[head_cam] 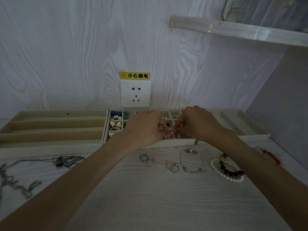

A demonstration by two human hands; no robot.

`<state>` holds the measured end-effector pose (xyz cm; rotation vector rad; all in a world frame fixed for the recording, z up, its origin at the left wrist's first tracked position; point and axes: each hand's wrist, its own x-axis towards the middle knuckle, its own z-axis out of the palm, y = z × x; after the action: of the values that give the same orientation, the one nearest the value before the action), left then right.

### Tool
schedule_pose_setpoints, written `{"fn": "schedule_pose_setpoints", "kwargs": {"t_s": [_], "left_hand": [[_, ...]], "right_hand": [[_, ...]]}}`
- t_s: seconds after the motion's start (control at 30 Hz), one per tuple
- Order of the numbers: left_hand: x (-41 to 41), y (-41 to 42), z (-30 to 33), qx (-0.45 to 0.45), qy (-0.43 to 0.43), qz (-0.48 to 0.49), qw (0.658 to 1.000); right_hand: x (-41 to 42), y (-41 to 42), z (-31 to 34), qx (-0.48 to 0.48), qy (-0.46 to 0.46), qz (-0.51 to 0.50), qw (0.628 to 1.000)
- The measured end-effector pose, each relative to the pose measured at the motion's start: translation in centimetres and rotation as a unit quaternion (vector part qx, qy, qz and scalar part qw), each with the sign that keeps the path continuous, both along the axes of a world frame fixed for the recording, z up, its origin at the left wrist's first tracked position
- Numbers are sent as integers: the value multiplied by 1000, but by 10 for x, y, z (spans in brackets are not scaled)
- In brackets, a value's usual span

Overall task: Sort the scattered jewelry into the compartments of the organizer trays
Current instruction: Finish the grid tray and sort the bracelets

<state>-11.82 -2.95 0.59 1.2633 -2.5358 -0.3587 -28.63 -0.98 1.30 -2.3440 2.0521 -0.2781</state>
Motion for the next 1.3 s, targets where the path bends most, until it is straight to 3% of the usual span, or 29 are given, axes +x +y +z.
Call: {"fn": "schedule_pose_setpoints", "kwargs": {"t_s": [0.17, 0.3, 0.63, 0.8, 0.97, 1.13, 1.3], "left_hand": [[7, 3, 2, -22, -91, -84, 992], [9, 6, 3, -27, -152, -116, 981], [0, 8, 10, -21, -218, -112, 969], [1, 4, 7, -11, -193, -114, 975], [3, 4, 9, -9, -187, -108, 976], [6, 1, 9, 1, -169, -103, 980], [7, -3, 9, -10, -171, -98, 980]], "right_hand": [[-15, 4, 16, 10, -47, 40, 998], [-24, 8, 24, 25, 47, 116, 992], [-3, 12, 14, 57, 154, 135, 977], [-10, 13, 22, 46, 71, 119, 989], [-6, 10, 14, 64, 123, 132, 982], [-23, 3, 30, 14, 5, 104, 994], [-10, 4, 20, 43, 80, 132, 987]]}}
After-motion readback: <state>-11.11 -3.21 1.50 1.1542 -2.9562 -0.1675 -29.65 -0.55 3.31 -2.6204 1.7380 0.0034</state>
